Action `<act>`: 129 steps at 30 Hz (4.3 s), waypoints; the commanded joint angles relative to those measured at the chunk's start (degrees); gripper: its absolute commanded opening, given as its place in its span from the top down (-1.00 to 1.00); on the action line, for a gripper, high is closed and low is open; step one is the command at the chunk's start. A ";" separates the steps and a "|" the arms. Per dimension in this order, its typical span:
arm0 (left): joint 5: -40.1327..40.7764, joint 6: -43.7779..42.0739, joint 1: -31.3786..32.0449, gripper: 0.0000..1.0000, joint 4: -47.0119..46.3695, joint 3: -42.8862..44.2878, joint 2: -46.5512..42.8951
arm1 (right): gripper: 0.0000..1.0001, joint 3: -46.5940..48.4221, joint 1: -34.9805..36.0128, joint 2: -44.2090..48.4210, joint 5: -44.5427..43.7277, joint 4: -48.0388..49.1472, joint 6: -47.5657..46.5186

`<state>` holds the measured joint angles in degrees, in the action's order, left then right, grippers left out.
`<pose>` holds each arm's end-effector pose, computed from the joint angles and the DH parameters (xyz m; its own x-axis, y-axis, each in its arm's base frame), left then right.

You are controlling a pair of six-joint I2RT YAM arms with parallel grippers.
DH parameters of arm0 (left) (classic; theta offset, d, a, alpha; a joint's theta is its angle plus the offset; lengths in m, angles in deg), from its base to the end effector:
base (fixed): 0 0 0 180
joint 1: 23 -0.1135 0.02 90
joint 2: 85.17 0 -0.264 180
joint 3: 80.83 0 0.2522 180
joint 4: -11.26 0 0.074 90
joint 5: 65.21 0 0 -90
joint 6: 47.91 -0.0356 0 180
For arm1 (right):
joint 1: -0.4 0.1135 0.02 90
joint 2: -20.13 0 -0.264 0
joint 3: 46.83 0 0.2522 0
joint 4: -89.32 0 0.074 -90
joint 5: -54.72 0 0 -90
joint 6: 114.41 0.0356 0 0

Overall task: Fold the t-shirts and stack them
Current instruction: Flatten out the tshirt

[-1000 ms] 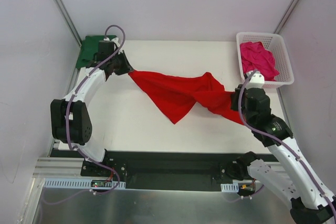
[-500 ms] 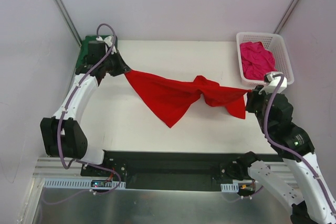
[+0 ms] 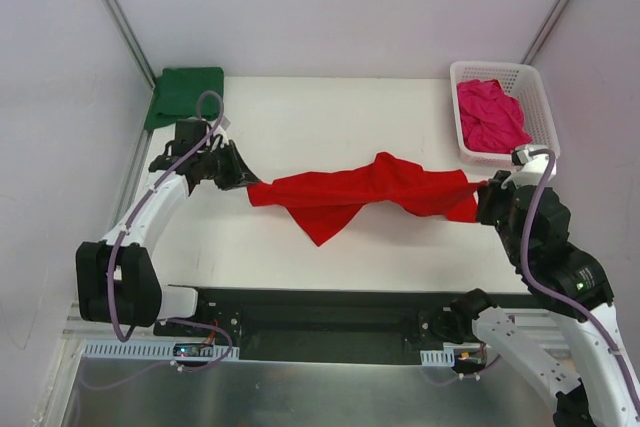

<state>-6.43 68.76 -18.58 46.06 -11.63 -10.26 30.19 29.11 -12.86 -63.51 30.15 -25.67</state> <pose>0.2794 -0.0401 0.2755 -0.7847 -0.3243 -0.5283 0.1193 0.7573 -0.6421 0.0797 0.0244 0.4050 -0.2285 -0.1472 -0.9623 -0.0278 0.9891 -0.1447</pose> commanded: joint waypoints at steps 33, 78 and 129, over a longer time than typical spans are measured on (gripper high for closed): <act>6.88 3.56 2.87 -0.99 -11.55 11.53 25.72 | 0.97 -5.70 -0.23 -6.03 3.79 7.00 2.49; 8.81 2.68 2.87 1.00 -11.55 15.22 35.39 | 0.97 -5.61 -0.14 -4.62 2.39 5.42 2.31; 17.69 -12.43 1.81 1.00 30.90 50.81 -12.85 | 0.97 42.63 -0.23 -10.95 18.19 -2.31 -13.95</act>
<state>15.21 58.91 -15.97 72.18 34.60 -20.29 67.46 29.11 -24.73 -54.29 29.03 -38.69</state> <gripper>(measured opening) 0.008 0.027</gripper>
